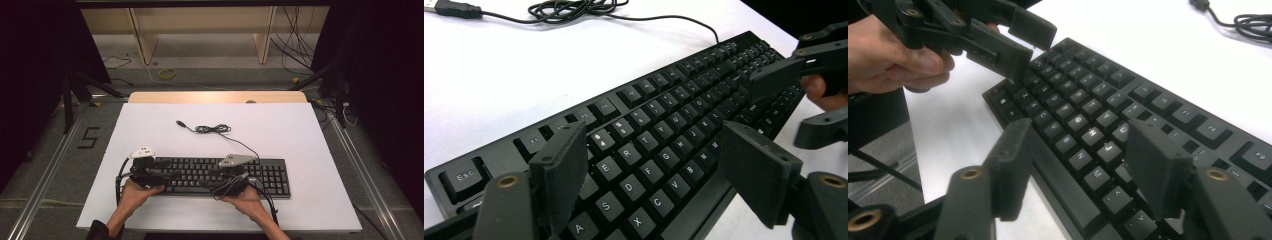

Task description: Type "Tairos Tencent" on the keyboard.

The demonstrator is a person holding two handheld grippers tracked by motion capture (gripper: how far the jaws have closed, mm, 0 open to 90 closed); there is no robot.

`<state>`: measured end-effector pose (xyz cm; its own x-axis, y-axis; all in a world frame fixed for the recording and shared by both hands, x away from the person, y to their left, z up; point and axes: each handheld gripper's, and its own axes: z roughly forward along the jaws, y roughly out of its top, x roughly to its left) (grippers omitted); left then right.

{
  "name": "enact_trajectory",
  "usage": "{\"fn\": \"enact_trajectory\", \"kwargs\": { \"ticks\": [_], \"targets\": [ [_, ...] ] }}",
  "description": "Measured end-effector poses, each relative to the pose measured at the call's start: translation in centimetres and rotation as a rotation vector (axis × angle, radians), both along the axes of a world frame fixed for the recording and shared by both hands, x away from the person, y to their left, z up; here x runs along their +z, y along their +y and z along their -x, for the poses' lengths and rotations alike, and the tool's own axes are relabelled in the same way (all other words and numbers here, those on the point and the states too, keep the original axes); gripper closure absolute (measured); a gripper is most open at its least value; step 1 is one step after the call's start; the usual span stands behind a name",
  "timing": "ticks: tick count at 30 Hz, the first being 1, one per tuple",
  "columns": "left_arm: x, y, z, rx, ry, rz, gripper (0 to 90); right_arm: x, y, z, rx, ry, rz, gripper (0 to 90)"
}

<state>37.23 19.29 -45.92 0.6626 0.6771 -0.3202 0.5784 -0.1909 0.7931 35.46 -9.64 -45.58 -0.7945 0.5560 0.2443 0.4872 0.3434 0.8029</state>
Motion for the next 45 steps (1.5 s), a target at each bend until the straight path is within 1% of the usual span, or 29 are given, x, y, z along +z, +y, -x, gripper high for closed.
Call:
{"fn": "enact_trajectory", "kwargs": {
  "ticks": [5,10,12,18,23,28,33,39,45],
  "targets": [
    [0.1,0.0,0.3,-0.005,-0.009,0.003,27.3,-0.1,0.4,-0.1,0.01,0.001,0.018,56.7],
    [0.1,-0.1,0.6,-0.003,-0.008,0.011,26.9,-0.4,0.8,-0.3,0.012,0.006,0.04,66.4],
    [0.2,0.0,0.6,-0.005,-0.015,0.007,26.7,-0.4,1.0,-0.4,0.016,0.009,0.046,69.8],
    [0.2,0.0,0.8,-0.006,-0.019,0.016,26.6,-0.7,1.6,-0.6,0.025,0.007,0.07,78.1],
    [0.3,-0.1,1.0,-0.017,-0.03,0.017,26.7,-0.9,1.8,-0.7,0.024,0.005,0.08,82.3],
    [0.2,-0.1,1.2,-0.016,-0.032,0.018,26.7,-1.0,2.0,-0.8,0.026,0.009,0.09,85.5],
    [0.2,-0.1,1.4,-0.02,-0.034,0.024,26.7,-1.3,2.3,-0.8,0.029,0.008,0.103,86.7],
    [0.2,-0.1,1.7,-0.025,-0.039,0.021,26.7,-1.5,2.6,-0.9,0.032,0.011,0.114,87.3],
    [0.1,0.0,1.8,-0.026,-0.039,0.021,26.7,-1.6,2.6,-1.0,0.03,0.011,0.117,87.7]
  ]
}}
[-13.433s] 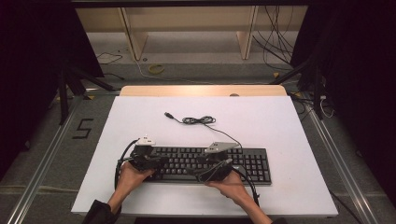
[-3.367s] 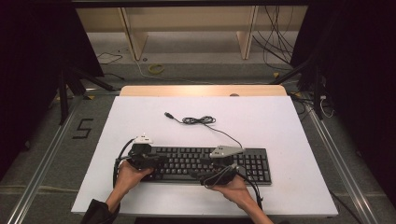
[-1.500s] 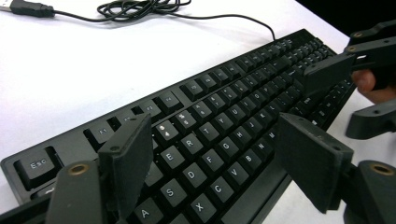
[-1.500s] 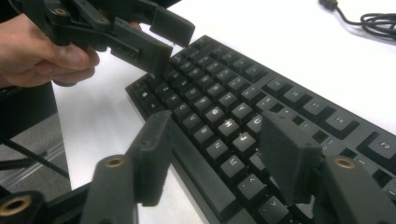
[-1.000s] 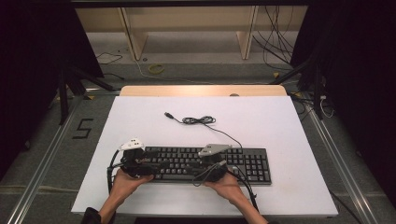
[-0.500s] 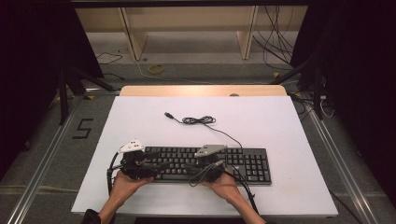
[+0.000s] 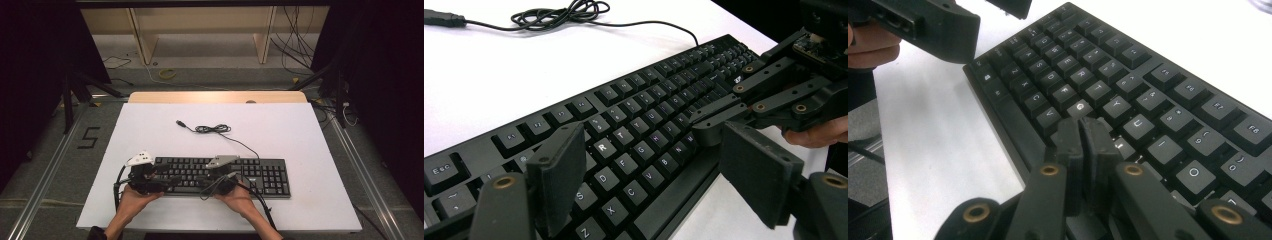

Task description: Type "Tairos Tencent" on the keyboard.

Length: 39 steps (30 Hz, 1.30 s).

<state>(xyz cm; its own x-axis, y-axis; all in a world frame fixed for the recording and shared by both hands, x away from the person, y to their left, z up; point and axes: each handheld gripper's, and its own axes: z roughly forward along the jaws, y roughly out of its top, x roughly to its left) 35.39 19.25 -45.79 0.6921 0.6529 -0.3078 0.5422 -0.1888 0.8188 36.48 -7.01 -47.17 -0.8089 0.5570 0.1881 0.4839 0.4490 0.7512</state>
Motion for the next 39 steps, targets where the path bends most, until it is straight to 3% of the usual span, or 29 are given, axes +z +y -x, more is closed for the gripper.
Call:
{"fn": "enact_trajectory", "kwargs": {
  "ticks": [39],
  "targets": [
    [-0.26,-0.06,0.99,-0.014,0.001,-0.012,26.4,-0.9,0.84,-0.44,-0.002,0.015,0.044,89.3]
  ]
}}
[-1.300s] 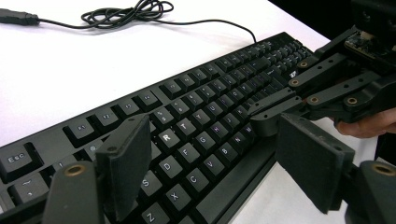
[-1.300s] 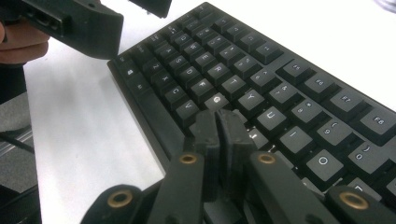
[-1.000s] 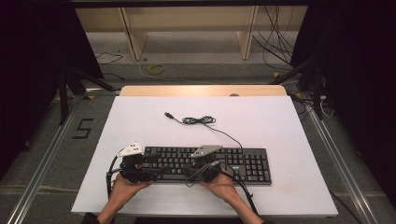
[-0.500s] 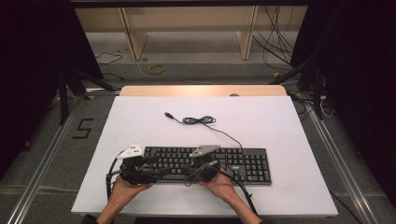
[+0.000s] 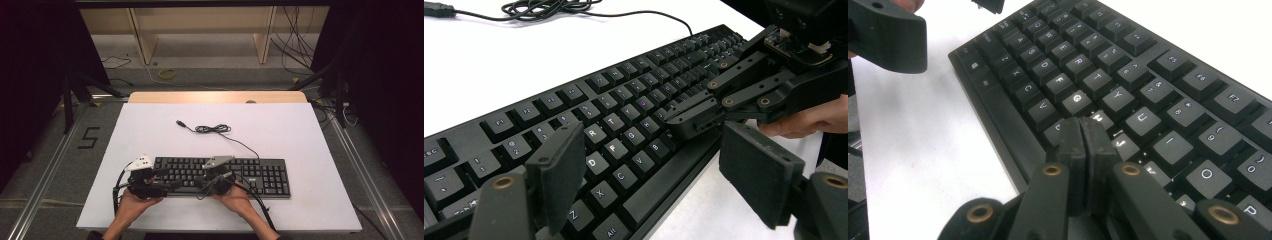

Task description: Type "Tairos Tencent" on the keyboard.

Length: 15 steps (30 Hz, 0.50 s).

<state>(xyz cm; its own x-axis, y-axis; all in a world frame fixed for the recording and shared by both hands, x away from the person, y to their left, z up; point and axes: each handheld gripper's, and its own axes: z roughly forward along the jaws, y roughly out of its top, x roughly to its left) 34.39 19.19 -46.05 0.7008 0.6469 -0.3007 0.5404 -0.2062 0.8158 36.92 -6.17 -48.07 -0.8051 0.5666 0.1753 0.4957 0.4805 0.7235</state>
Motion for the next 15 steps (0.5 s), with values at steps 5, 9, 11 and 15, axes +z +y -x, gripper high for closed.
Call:
{"fn": "enact_trajectory", "kwargs": {
  "ticks": [5,9,11,15],
  "targets": [
    [-0.03,-0.05,-0.01,-0.002,0.0,-0.002,26.4,-0.04,0.01,-0.01,-0.003,-0.002,0.002,90.0],
    [-0.06,0.0,-0.05,-0.002,0.0,-0.006,26.4,-0.17,0.11,0.04,-0.005,0.006,0.017,90.0],
    [-0.07,0.0,-0.06,-0.003,0.001,-0.006,26.4,-0.35,0.15,0.07,-0.002,-0.002,0.013,90.0],
    [-0.1,-0.02,-0.06,-0.003,0.0,-0.008,26.4,-0.23,0.33,0.24,-0.003,-0.011,0.03,90.0]
  ]
}}
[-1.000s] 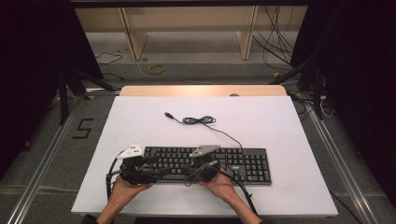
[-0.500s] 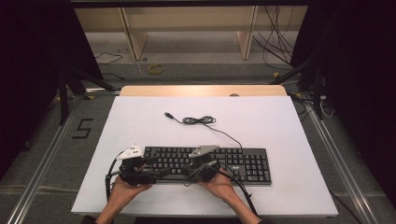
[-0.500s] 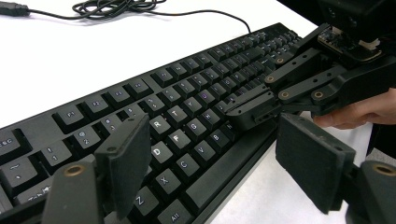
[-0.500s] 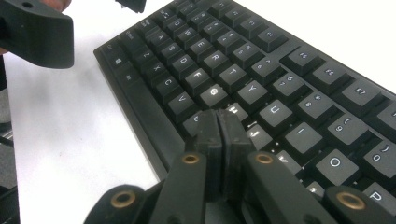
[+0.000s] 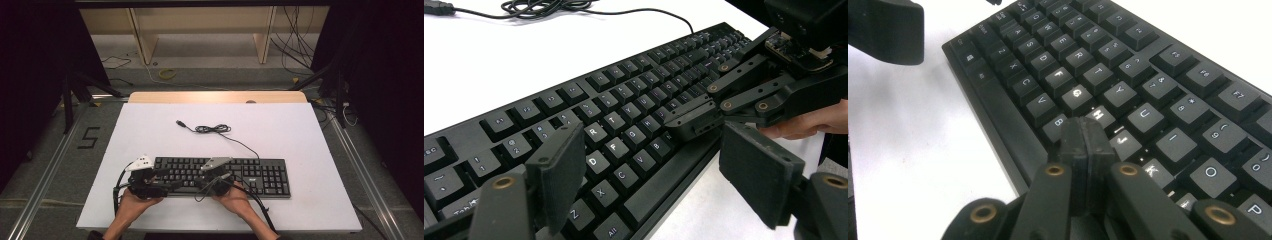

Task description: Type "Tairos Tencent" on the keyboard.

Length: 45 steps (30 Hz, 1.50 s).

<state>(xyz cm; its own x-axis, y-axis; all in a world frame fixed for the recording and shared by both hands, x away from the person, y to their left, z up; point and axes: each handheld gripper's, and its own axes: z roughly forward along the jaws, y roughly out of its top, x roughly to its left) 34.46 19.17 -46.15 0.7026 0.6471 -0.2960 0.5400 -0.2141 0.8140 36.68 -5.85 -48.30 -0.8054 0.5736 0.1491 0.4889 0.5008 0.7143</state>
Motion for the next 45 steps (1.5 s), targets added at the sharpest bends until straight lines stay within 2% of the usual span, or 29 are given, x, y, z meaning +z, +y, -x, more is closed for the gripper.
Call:
{"fn": "enact_trajectory", "kwargs": {
  "ticks": [5,9,13,18,27,34,40,45],
  "targets": [
    [-0.1,0.0,-0.1,0.004,0.001,0.001,26.4,0.0,0.0,0.0,-0.005,0.003,-0.008,90.0],
    [-0.1,0.1,-0.1,0.008,0.002,0.0,26.4,0.2,-0.2,0.0,-0.005,0.012,-0.032,86.5],
    [-0.1,0.2,-0.2,0.011,0.001,0.002,26.4,0.7,-0.6,0.1,-0.015,-0.002,-0.053,82.0],
    [-0.1,0.2,-0.2,0.01,0.001,0.0,26.4,1.2,-1.3,0.0,-0.031,0.005,-0.087,76.1],
    [-0.1,0.2,-0.2,0.011,0.0,0.001,26.4,1.8,-2.6,0.2,-0.029,0.007,-0.129,65.6],
    [0.0,0.3,-0.2,0.012,0.001,0.005,26.5,2.2,-3.7,0.2,-0.042,0.001,-0.149,55.1],
    [-0.1,0.2,-0.3,0.011,0.002,0.007,26.4,2.7,-4.6,0.4,-0.053,-0.003,-0.179,51.2],
    [0.0,0.2,-0.3,0.01,0.004,0.007,26.5,2.8,-5.3,0.6,-0.06,-0.014,-0.179,47.4]
  ]
}}
